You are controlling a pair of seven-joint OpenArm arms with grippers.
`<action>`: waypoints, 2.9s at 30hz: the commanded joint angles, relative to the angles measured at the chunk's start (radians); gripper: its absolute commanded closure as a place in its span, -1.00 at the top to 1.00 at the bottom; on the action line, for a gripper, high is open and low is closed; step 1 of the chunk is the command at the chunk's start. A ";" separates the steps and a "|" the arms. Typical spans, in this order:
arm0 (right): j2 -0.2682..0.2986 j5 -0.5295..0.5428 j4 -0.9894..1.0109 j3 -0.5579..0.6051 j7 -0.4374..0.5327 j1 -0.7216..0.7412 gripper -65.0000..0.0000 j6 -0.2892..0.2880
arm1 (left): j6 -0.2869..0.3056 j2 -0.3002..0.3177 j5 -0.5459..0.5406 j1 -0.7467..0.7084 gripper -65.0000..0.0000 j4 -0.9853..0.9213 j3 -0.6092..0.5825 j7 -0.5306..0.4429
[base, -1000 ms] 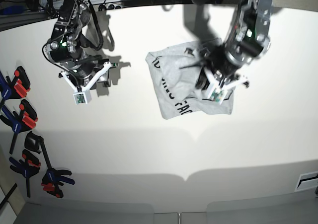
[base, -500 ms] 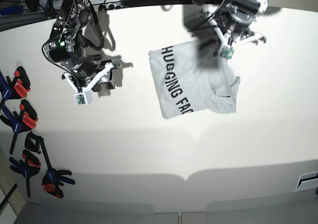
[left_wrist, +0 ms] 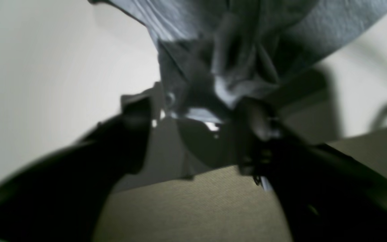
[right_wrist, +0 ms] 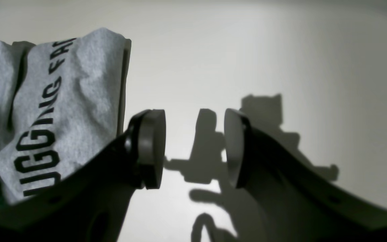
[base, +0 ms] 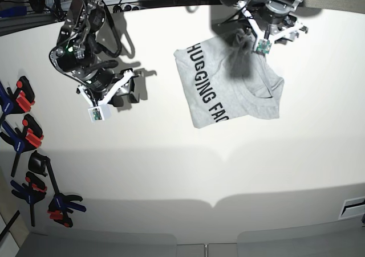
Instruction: Fold the T-shirt properly
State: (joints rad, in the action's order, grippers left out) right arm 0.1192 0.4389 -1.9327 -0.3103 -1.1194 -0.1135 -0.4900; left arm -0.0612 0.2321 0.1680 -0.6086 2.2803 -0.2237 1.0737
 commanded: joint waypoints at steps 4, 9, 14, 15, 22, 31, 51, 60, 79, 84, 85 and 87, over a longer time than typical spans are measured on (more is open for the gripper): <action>0.008 0.014 -0.020 -0.003 0.023 0.014 -0.18 -0.011 | -0.106 0.001 0.178 0.000 0.35 0.024 0.000 -0.013; 0.008 0.014 -0.020 -0.003 0.024 0.014 -0.18 -0.011 | -0.203 0.002 0.324 0.026 0.35 0.076 0.000 -0.034; 0.006 0.014 -0.019 -0.003 0.025 0.019 -0.18 -0.011 | -0.261 0.001 0.400 0.103 0.35 0.076 0.000 -0.057; 0.006 0.014 -0.019 -0.003 0.025 0.019 -0.18 -0.011 | -0.261 0.001 0.375 0.116 0.35 0.076 0.000 -0.069; 0.005 0.058 -0.019 -0.003 0.077 0.019 -0.18 -0.011 | -0.082 0.001 -0.046 0.209 0.35 0.076 0.000 -0.231; 0.005 0.063 -0.015 0.167 0.133 0.087 -0.19 -0.052 | 0.085 0.001 -0.455 0.203 0.35 0.076 0.000 -0.220; -0.126 -0.206 0.800 0.728 0.224 0.502 -0.19 0.079 | 0.222 0.008 -0.218 0.222 0.35 -0.535 0.000 -0.300; -0.122 -0.279 0.727 0.729 0.148 0.393 -0.19 0.083 | 0.177 0.188 -0.105 0.297 0.35 -0.602 0.000 -0.311; -0.108 -0.148 0.265 0.707 0.113 0.030 -0.19 0.088 | -0.007 0.331 -0.188 0.415 0.35 -0.592 0.000 -0.321; -0.108 -0.148 0.075 0.631 0.097 0.030 -0.19 0.089 | -0.195 0.324 -0.235 0.405 0.35 -0.476 0.002 -0.200; -0.108 -0.148 0.047 0.610 0.093 0.030 -0.19 0.089 | -0.202 0.315 -0.208 0.401 0.35 -0.448 0.002 -0.201; -0.108 -0.148 0.003 0.558 0.085 0.030 -0.19 0.087 | -0.214 0.296 -0.172 0.398 0.35 -0.389 0.002 -0.211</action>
State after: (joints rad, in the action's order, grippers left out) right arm 0.0162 0.2825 -1.9110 0.2485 -1.0546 -0.0959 -0.3996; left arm -0.2604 0.5156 -0.0181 -0.2234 1.8713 -0.2279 0.8886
